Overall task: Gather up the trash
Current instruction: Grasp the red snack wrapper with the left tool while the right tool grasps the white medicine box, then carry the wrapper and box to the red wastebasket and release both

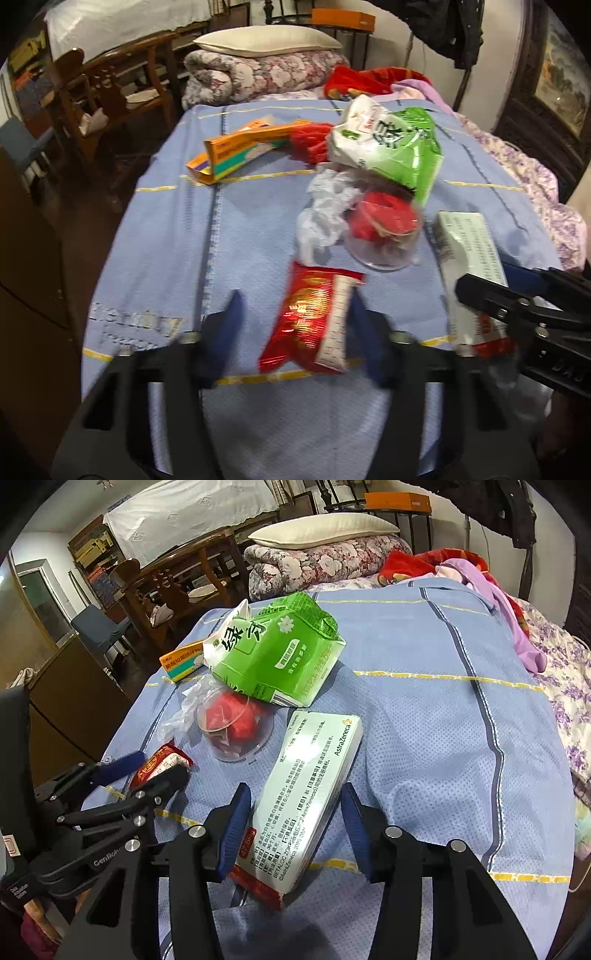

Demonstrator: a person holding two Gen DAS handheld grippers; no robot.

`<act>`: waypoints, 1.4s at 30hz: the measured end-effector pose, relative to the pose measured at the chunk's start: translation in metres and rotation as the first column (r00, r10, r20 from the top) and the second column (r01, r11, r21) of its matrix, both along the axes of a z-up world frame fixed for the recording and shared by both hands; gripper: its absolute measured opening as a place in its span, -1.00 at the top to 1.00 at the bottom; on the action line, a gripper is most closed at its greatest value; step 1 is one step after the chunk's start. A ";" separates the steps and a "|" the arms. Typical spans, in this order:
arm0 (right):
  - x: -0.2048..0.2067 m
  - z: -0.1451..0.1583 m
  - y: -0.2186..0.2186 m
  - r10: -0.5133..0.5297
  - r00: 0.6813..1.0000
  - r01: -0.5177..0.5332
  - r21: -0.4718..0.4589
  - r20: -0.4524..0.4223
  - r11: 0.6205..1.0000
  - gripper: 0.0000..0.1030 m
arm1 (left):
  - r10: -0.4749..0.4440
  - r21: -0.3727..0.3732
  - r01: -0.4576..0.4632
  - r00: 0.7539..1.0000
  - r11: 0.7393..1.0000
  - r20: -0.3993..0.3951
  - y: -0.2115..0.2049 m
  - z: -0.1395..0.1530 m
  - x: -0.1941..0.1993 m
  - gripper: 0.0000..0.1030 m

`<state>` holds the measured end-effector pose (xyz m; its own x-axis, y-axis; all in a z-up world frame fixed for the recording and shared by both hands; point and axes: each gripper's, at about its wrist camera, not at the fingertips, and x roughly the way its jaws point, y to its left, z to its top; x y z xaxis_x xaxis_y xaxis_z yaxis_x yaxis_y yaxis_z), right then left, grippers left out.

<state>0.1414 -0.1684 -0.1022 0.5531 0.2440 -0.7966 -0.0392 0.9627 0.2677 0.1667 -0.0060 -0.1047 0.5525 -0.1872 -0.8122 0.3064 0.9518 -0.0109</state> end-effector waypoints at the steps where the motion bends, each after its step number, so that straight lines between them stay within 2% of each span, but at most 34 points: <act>1: -0.001 0.000 0.000 -0.002 1.000 0.002 0.004 0.001 1.000 0.08 | -0.007 -0.006 0.007 1.000 1.000 -0.001 -0.001 0.001 -0.001 0.22; 5: -0.006 0.007 -0.003 -0.006 1.000 0.005 0.012 0.024 1.000 0.15 | -0.010 -0.006 0.010 1.000 1.000 0.018 -0.002 0.009 -0.010 0.25; 14: -0.028 0.038 -0.008 -0.010 0.996 0.008 0.020 0.092 1.000 0.18 | 0.008 -0.064 -0.007 1.000 0.998 0.020 0.006 0.030 -0.028 0.27; 21: -0.054 0.065 -0.023 -0.032 0.988 0.026 0.042 0.148 0.999 0.18 | 0.012 -0.072 -0.009 0.999 0.997 0.051 0.003 0.052 -0.050 0.27; 31: -0.103 0.095 -0.058 -0.079 0.972 0.069 0.054 0.219 0.996 0.18 | -0.026 -0.080 0.036 0.992 0.996 0.127 -0.023 0.090 -0.090 0.27; 42: -0.158 0.116 -0.099 -0.136 0.953 0.125 0.058 0.272 0.990 0.18 | -0.076 -0.104 0.095 0.982 0.990 0.171 -0.054 0.116 -0.120 0.27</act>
<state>-0.0167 -0.2676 0.0133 0.7785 0.1832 -0.6003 0.0085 0.9533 0.3020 0.0464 -0.0600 0.0116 0.6558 -0.3234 -0.6821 0.3932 0.9177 -0.0570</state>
